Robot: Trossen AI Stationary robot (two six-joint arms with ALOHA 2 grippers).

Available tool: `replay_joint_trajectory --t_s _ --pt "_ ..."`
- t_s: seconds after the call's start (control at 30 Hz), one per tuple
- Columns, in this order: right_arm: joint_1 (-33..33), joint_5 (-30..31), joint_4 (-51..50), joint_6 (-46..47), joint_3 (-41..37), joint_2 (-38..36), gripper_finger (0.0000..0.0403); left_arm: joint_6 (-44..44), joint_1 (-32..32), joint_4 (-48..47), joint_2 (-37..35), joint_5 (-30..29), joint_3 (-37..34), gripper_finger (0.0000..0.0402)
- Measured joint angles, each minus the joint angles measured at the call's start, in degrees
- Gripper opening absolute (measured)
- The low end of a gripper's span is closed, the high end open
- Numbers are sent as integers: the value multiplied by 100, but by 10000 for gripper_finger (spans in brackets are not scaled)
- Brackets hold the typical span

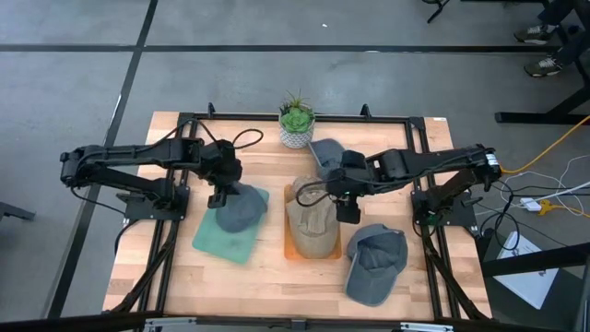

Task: Pick & Place hat
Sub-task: Adjust the vase on the table

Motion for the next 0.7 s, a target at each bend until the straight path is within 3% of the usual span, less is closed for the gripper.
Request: replay_joint_trajectory --t_s 0.1,0.17,0.43,0.7 --pt "2 39 -48 1 0 -97 311 -344 0 96 -51 71 0 39" --pt "2 59 -79 31 0 -163 311 -861 0 188 -136 60 0 16" --pt "2 194 -257 46 0 -208 311 -3273 0 96 -505 45 0 11" --pt "2 192 -435 44 0 -208 311 -3783 0 -152 -549 147 -163 14"
